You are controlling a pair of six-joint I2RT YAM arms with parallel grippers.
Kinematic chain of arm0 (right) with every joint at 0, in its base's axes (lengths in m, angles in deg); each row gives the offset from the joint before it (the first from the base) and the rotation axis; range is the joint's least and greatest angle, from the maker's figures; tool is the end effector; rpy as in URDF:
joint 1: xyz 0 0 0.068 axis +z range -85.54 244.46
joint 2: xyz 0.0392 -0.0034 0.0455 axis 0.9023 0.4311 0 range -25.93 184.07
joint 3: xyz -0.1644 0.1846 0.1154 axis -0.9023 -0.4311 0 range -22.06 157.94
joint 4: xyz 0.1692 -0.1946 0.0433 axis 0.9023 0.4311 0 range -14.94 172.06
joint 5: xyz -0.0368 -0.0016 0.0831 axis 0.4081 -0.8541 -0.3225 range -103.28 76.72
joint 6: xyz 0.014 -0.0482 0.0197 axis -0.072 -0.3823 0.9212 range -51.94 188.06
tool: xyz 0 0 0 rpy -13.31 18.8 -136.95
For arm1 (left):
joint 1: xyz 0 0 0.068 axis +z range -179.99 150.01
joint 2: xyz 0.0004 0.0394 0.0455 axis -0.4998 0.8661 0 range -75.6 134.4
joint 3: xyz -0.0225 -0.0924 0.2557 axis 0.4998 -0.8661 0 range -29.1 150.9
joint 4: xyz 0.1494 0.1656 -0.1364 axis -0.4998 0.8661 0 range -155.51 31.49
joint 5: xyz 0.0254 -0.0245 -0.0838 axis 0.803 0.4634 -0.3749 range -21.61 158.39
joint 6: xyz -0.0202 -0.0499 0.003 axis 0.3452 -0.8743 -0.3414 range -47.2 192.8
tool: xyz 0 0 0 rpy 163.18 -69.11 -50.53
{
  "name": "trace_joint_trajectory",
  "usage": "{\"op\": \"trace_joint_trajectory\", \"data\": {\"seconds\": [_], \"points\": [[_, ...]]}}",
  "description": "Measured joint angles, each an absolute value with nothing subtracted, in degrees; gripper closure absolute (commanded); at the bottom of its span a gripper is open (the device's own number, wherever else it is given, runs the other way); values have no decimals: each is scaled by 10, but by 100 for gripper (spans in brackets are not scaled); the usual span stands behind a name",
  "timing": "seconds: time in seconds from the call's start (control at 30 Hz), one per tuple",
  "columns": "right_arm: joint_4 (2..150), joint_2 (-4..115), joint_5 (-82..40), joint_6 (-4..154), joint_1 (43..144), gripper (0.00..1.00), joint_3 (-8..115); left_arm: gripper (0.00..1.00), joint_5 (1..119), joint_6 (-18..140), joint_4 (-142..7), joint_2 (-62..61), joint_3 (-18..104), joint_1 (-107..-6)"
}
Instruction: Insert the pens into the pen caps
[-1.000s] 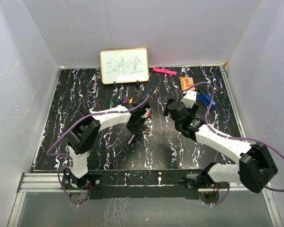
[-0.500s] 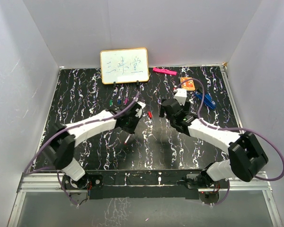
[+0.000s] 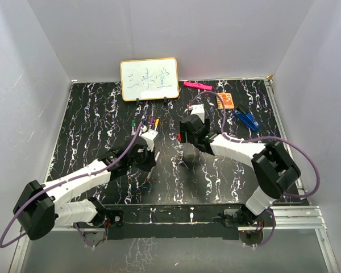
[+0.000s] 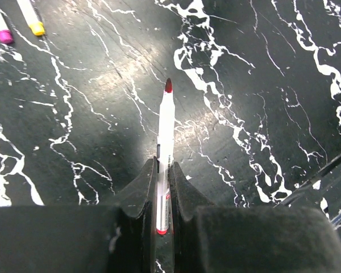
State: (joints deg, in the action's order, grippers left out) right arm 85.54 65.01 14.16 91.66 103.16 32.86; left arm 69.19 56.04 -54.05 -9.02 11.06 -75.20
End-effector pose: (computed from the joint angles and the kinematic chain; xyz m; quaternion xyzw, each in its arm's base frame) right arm 0.2680 0.1938 0.2052 -0.0314 0.9061 -0.0024 0.4220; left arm 0.1749 -0.1755 0.2331 0.2178 0.8715 -0.2207 0.3798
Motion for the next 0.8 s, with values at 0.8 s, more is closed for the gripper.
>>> {"op": "trace_joint_trajectory", "data": {"seconds": [0.8], "points": [[841, 814, 26, 827, 1038, 47, 442, 100, 617, 524, -715, -179, -19, -752]]}}
